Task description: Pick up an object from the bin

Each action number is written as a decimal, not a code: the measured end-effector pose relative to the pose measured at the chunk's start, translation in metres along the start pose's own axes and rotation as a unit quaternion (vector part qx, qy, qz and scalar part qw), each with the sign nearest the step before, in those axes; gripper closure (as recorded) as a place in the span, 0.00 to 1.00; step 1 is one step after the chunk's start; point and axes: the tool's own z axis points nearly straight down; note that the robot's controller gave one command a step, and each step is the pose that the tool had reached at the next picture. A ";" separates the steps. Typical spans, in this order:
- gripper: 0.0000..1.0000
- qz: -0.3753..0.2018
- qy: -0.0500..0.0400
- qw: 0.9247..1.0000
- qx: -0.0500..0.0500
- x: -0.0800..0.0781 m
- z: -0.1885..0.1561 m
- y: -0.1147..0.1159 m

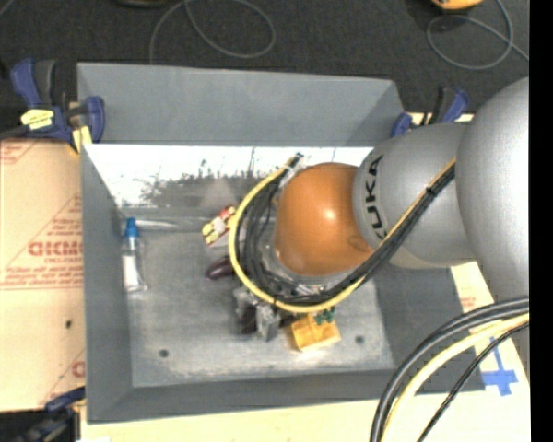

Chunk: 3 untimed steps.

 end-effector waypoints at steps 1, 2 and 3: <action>1.00 0.026 -0.004 1.000 0.001 0.000 -0.010 0.000; 1.00 0.038 -0.003 0.999 0.001 0.000 -0.014 0.000; 1.00 0.040 -0.003 0.999 0.001 0.000 -0.014 0.000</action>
Offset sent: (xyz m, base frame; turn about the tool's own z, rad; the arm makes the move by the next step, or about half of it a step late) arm 0.0000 0.0000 0.0000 0.0000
